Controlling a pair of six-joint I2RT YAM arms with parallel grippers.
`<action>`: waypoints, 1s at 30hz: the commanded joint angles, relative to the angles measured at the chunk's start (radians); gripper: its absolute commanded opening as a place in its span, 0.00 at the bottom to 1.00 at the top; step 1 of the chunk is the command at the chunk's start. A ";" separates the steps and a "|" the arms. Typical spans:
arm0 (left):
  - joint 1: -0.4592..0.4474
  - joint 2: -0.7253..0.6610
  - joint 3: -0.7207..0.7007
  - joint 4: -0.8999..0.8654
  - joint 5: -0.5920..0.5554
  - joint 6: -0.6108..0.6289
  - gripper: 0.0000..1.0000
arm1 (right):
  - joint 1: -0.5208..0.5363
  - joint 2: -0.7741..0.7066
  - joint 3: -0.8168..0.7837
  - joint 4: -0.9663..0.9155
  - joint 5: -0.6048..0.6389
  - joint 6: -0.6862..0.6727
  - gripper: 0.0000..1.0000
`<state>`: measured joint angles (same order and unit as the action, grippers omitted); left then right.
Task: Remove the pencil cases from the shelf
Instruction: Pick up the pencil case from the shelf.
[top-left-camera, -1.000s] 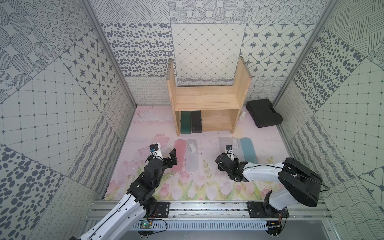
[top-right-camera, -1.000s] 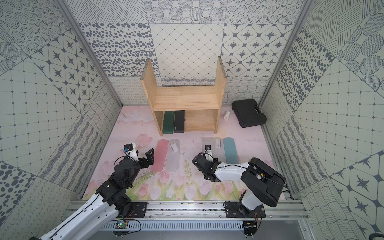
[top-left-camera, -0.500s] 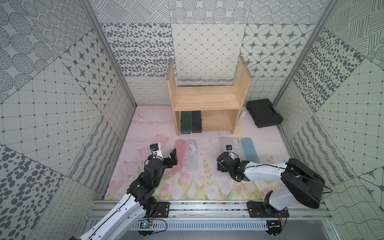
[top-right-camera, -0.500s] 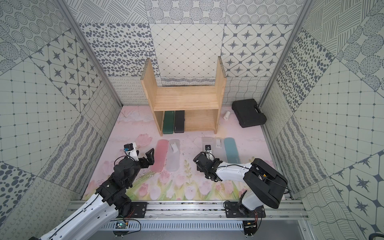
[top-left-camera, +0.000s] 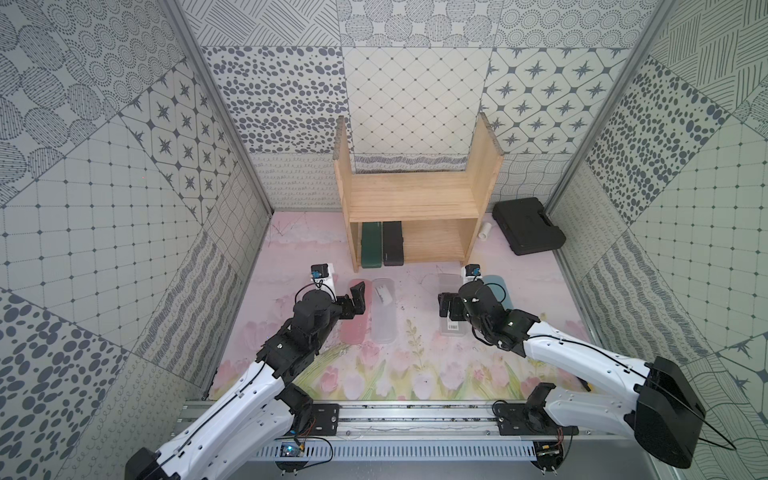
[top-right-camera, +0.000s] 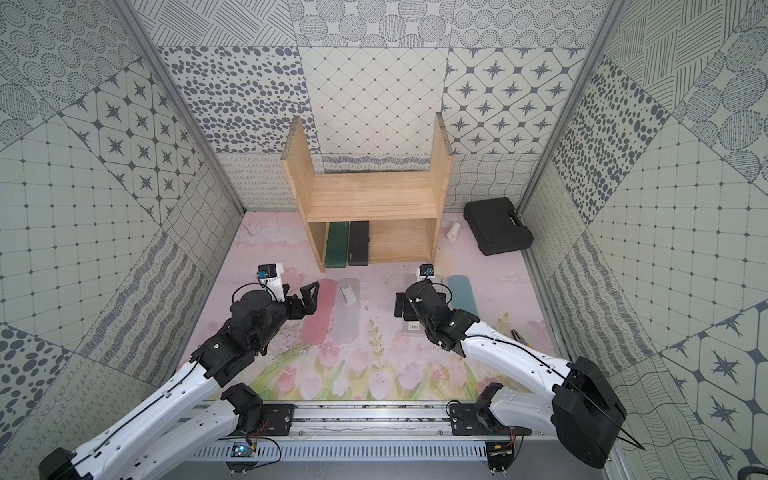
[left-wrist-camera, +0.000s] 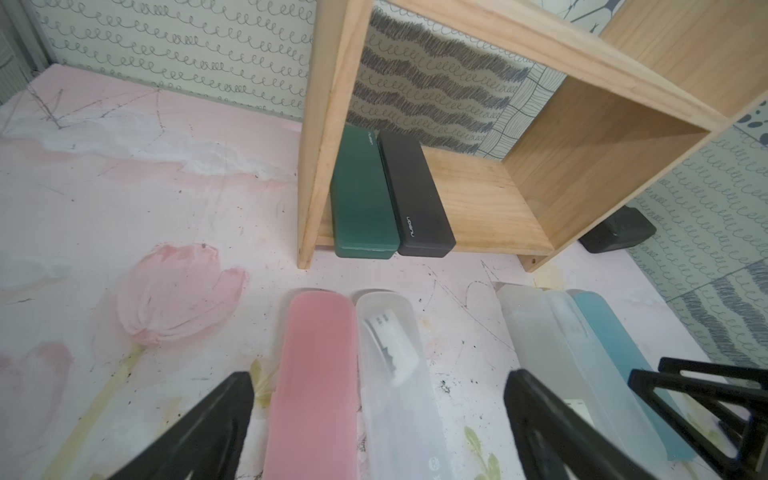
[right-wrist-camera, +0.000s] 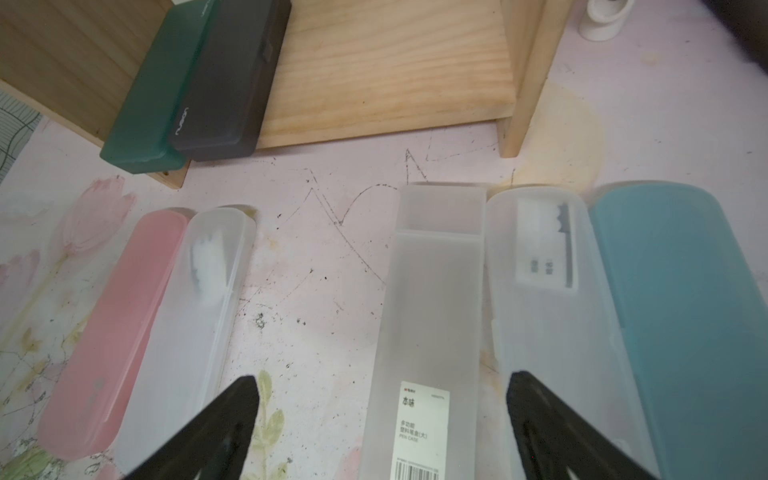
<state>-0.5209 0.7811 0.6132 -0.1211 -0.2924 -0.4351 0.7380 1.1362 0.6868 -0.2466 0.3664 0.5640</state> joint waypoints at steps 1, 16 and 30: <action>0.008 0.155 0.134 -0.062 0.136 -0.037 0.99 | -0.047 -0.049 -0.015 0.029 -0.007 -0.120 0.98; -0.089 0.701 0.511 -0.119 0.058 -0.038 0.99 | -0.094 -0.214 -0.186 0.263 0.126 -0.320 0.98; -0.120 1.009 0.762 -0.202 -0.095 -0.011 0.99 | -0.102 -0.255 -0.226 0.272 0.127 -0.300 0.98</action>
<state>-0.6369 1.7290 1.3197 -0.2787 -0.2977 -0.4679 0.6411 0.8825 0.4709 -0.0246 0.4847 0.2687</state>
